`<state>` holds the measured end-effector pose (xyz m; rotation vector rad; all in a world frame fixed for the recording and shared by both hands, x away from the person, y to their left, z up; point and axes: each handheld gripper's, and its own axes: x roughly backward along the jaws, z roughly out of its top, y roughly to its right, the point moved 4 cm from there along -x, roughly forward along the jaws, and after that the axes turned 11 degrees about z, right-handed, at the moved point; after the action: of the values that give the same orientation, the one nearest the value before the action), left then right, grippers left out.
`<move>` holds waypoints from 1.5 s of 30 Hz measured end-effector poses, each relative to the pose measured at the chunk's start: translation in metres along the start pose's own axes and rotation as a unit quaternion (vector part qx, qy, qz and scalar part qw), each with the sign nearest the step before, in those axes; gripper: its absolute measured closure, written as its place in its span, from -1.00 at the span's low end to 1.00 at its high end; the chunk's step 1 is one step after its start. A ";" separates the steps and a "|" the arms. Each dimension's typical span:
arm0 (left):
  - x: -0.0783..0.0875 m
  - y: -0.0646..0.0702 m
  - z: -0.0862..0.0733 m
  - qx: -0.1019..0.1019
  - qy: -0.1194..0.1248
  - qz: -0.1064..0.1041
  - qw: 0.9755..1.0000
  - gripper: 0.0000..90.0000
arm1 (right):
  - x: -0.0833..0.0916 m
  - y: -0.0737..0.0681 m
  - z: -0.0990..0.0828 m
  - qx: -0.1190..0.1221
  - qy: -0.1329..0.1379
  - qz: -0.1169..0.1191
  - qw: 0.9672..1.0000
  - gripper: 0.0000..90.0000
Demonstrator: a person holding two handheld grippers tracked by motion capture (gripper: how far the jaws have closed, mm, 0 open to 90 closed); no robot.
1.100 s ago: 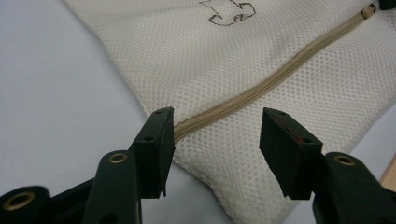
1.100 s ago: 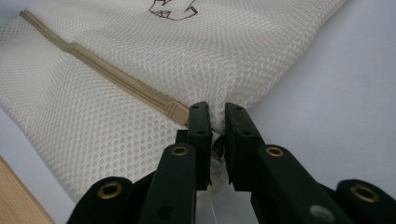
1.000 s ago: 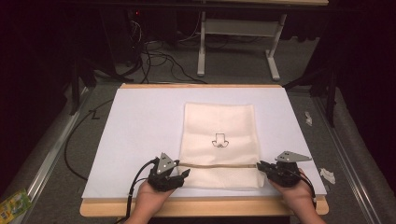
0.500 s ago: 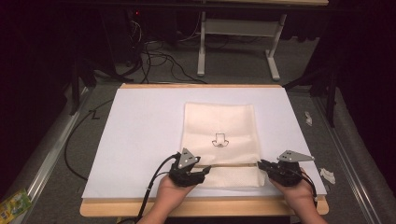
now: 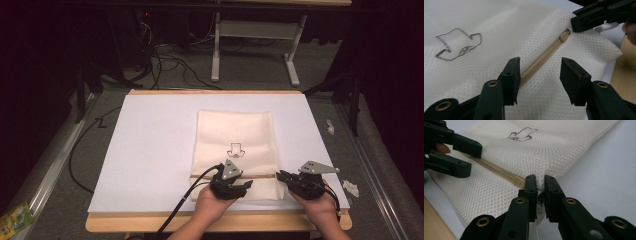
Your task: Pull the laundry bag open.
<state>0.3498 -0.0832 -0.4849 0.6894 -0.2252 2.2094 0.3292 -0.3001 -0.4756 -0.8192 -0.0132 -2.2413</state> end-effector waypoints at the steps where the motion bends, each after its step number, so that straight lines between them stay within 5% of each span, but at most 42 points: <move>1: -0.003 0.003 0.002 -0.002 0.000 -0.002 1.000 0.17 | 0.000 0.000 0.000 0.001 0.001 0.000 1.000 0.85; 11: -0.025 0.028 0.009 -0.028 -0.012 -0.020 0.999 0.38 | 0.001 -0.001 0.002 0.006 0.007 0.003 1.000 0.85; 26: -0.044 0.032 0.017 0.021 -0.004 -0.042 0.999 0.61 | 0.002 -0.004 0.004 0.010 0.014 0.005 1.000 0.85; 34: -0.046 0.033 0.021 0.027 0.005 -0.049 0.998 0.77 | 0.001 -0.004 0.004 0.011 0.013 0.007 1.000 0.85; 45: -0.044 0.038 0.022 -0.001 0.012 -0.040 0.999 0.94 | 0.000 -0.006 0.004 0.014 0.011 0.007 1.000 0.85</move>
<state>0.3545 -0.1449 -0.4881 0.6596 -0.1845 2.1403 0.3275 -0.2950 -0.4713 -0.7777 -0.0292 -2.2309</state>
